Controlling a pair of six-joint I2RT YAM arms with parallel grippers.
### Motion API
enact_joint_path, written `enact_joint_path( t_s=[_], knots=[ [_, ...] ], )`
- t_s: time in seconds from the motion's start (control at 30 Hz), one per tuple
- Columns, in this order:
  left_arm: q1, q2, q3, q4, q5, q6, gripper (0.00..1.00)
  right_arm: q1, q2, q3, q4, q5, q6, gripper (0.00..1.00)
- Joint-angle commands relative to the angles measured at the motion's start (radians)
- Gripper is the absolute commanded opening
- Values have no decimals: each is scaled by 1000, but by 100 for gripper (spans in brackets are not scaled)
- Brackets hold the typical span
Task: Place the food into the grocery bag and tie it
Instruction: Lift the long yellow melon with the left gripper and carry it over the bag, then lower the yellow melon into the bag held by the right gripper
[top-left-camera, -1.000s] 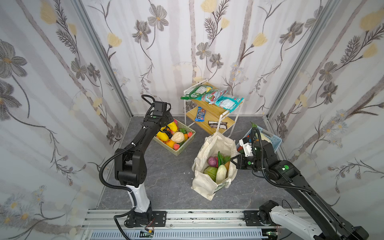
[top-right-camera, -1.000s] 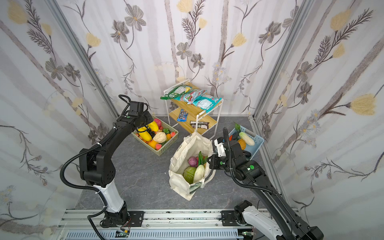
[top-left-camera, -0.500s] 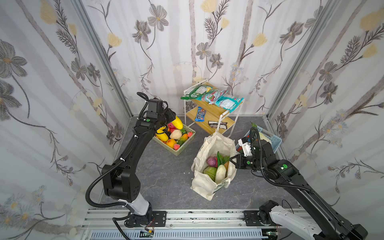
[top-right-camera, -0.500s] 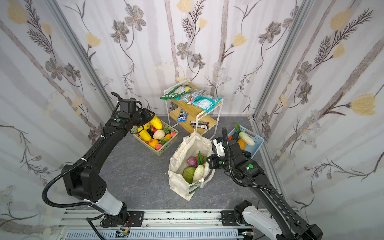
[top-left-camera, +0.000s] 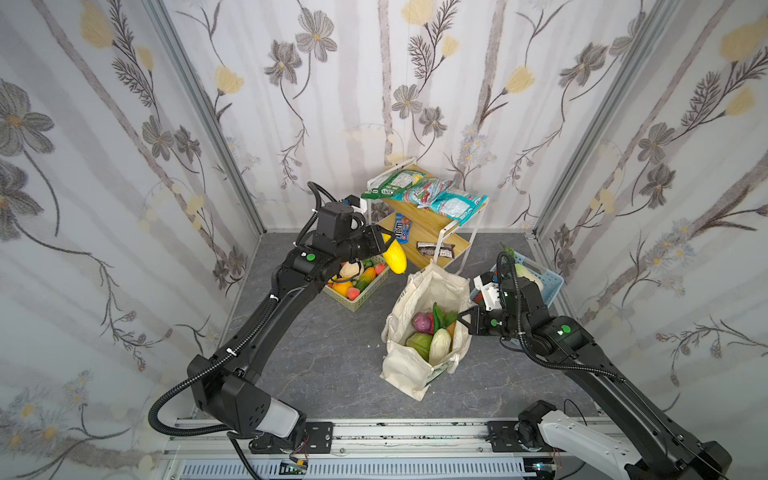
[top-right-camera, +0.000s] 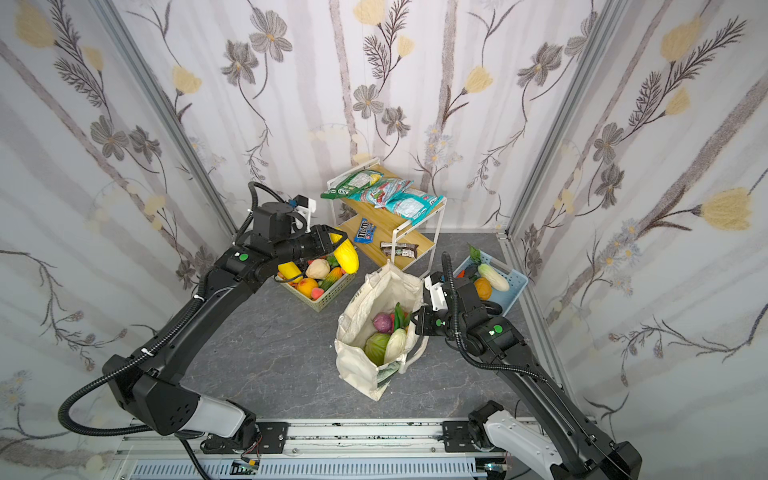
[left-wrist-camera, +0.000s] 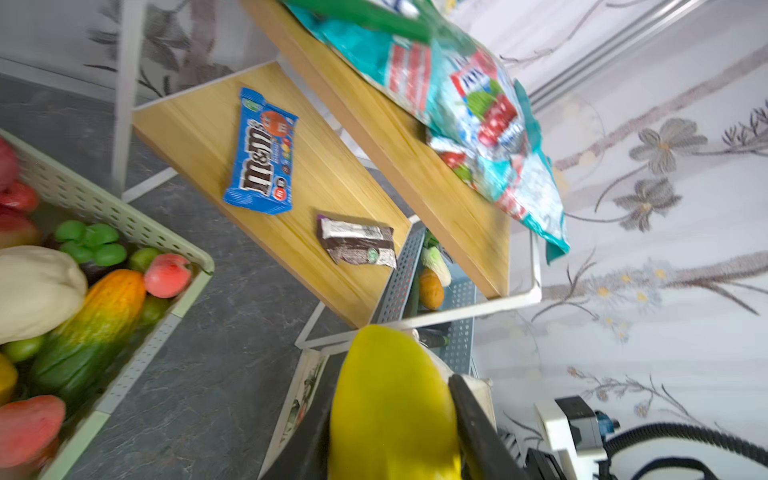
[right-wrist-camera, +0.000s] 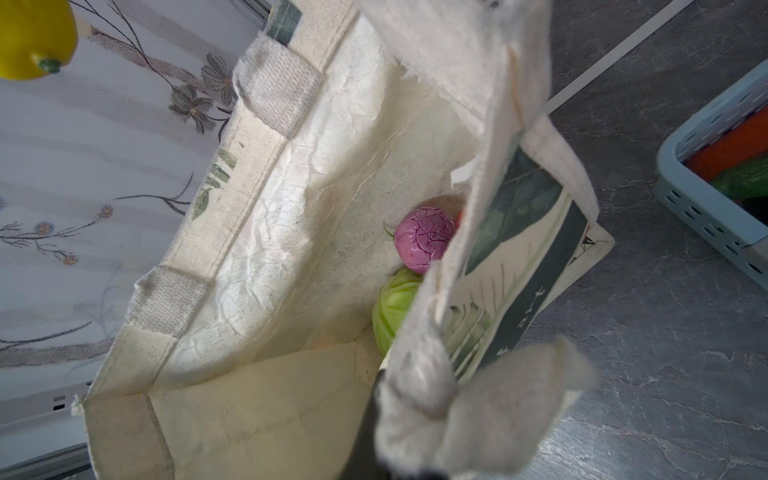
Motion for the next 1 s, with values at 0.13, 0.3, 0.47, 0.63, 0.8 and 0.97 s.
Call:
enact_joint_path(
  t_s=[0.13, 0.3, 0.47, 0.63, 0.8, 0.97],
  knots=[
    [-158, 8, -19, 15, -2, 82, 40, 0, 3, 14, 47, 4, -9, 2],
    [-245, 49, -14, -26, -43, 133, 40, 1, 4, 16, 43, 8, -8, 2],
    [-308, 89, -17, -48, -61, 167, 40, 1, 1, 21, 34, 16, -10, 2],
    [-360, 121, -19, -82, -101, 213, 39, 1, -3, 23, 26, 20, -10, 2],
    [-402, 154, -15, -114, -131, 253, 39, 1, -3, 21, 24, 24, -12, 2],
    [-441, 194, -17, -137, -157, 283, 39, 1, -1, 24, 24, 26, -11, 2]
  ],
)
